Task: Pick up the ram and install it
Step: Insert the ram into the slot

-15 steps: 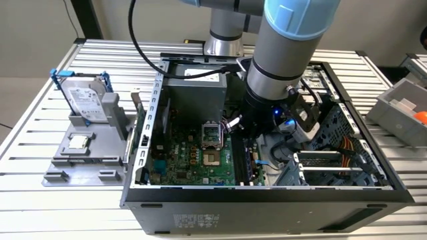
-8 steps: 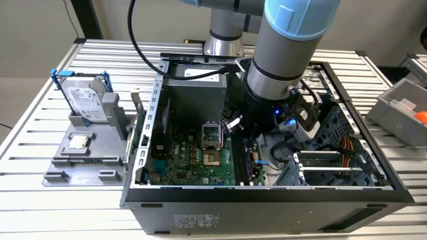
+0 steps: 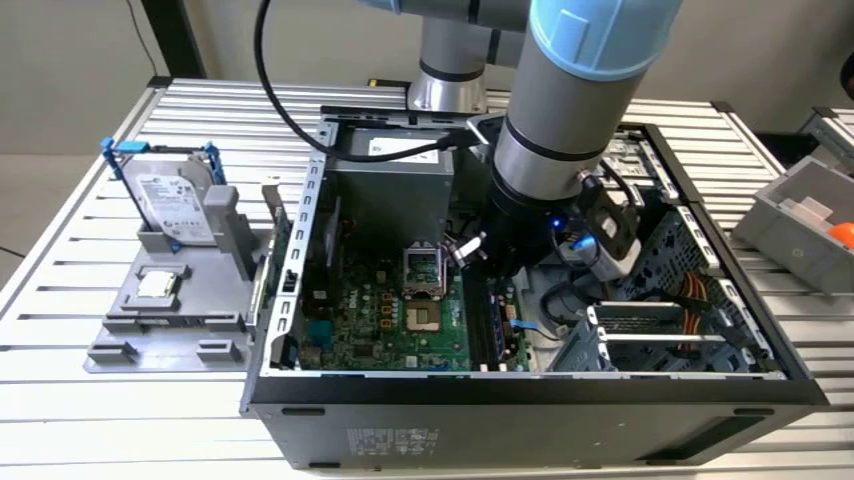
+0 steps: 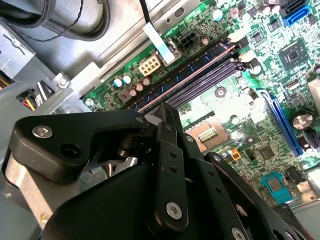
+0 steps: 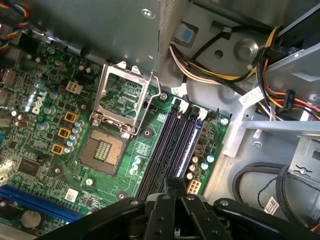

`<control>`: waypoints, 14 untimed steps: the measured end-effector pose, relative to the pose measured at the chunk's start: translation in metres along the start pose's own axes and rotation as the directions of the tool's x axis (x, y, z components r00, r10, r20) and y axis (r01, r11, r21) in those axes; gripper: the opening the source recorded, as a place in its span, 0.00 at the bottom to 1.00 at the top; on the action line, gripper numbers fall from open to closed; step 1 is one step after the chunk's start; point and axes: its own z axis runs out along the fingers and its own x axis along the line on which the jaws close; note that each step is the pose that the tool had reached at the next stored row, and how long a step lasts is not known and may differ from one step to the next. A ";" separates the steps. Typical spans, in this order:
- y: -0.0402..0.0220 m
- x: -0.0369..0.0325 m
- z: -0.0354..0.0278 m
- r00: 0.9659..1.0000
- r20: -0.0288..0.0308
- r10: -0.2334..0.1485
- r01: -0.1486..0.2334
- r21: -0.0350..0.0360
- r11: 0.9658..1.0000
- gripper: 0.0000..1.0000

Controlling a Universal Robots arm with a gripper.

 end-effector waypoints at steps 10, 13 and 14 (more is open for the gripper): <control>-0.0004 -0.0011 -0.0004 0.998 0.000 -0.066 0.066 -0.009 0.998 0.00; -0.0006 -0.0018 -0.0007 0.997 0.001 -0.079 0.079 -0.014 0.997 0.00; -0.0006 -0.0019 -0.0007 0.997 0.001 -0.083 0.083 -0.015 0.996 0.00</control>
